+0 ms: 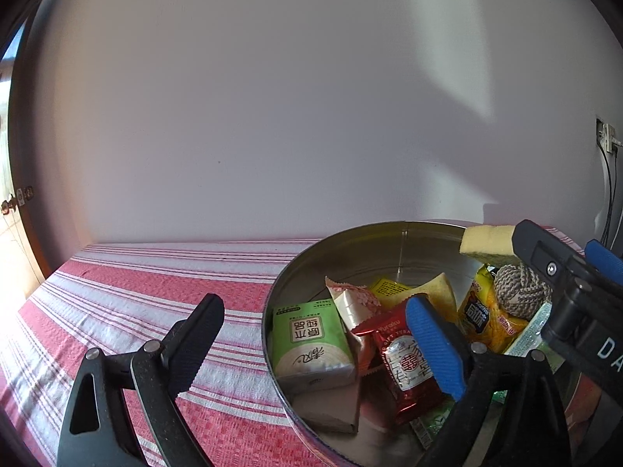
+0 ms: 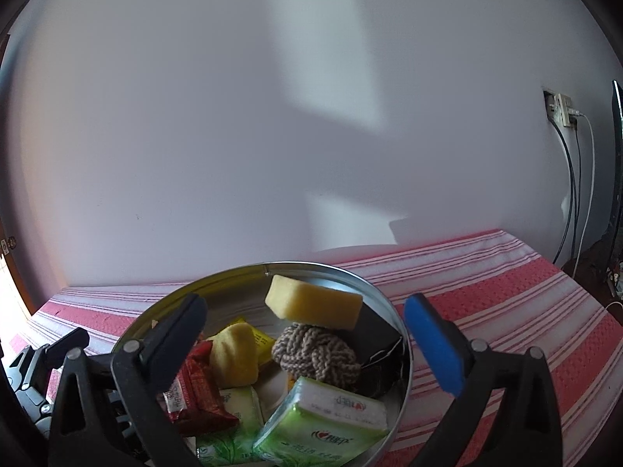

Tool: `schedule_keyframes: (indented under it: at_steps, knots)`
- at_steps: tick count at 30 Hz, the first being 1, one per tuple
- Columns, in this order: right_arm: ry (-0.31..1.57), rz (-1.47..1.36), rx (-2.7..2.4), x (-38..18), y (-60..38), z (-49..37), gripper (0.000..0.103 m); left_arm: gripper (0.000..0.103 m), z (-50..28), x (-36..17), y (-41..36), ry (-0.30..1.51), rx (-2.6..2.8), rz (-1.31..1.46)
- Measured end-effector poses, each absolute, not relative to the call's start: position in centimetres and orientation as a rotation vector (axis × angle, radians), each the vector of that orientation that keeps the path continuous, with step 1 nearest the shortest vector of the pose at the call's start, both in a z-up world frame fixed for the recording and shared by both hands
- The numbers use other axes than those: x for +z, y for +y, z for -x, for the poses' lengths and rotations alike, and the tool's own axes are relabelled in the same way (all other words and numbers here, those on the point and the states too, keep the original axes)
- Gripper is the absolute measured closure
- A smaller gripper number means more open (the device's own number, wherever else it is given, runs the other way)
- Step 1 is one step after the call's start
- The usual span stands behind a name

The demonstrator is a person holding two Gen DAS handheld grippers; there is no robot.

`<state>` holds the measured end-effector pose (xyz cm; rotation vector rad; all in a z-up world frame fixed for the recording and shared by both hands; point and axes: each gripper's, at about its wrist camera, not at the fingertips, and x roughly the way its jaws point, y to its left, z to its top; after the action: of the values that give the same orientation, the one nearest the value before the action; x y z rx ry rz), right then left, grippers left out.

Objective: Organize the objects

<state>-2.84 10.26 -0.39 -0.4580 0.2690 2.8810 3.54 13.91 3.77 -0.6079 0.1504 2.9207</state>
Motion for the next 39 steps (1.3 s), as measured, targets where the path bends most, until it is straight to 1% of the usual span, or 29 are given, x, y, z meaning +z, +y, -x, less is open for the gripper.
schedule_keyframes:
  at_steps: [5,10,16,21,24,39]
  knots:
    - [0.219,0.389,2.852,-0.4,9.3,1.8,0.000,0.007,-5.4,3.7,12.3,0.206,2.949,0.559]
    - [0.159,0.364,2.808,-0.5,8.5,0.8,0.000,0.007,-5.6,3.9,11.9,0.175,2.948,0.523]
    - [0.122,0.298,2.773,-0.2,7.7,-1.2,0.000,0.002,-7.1,4.2,10.6,0.138,2.969,0.483]
    - [0.009,0.252,2.743,-0.1,5.9,-2.5,0.000,0.002,-7.6,4.2,10.1,0.122,2.965,0.475]
    - [-0.029,0.210,2.720,0.1,5.4,-3.5,0.000,0.001,-8.2,4.3,9.7,0.110,2.964,0.455]
    - [0.001,-0.002,2.681,0.8,5.2,-7.8,0.000,0.001,-10.2,4.6,9.8,0.171,2.991,0.415]
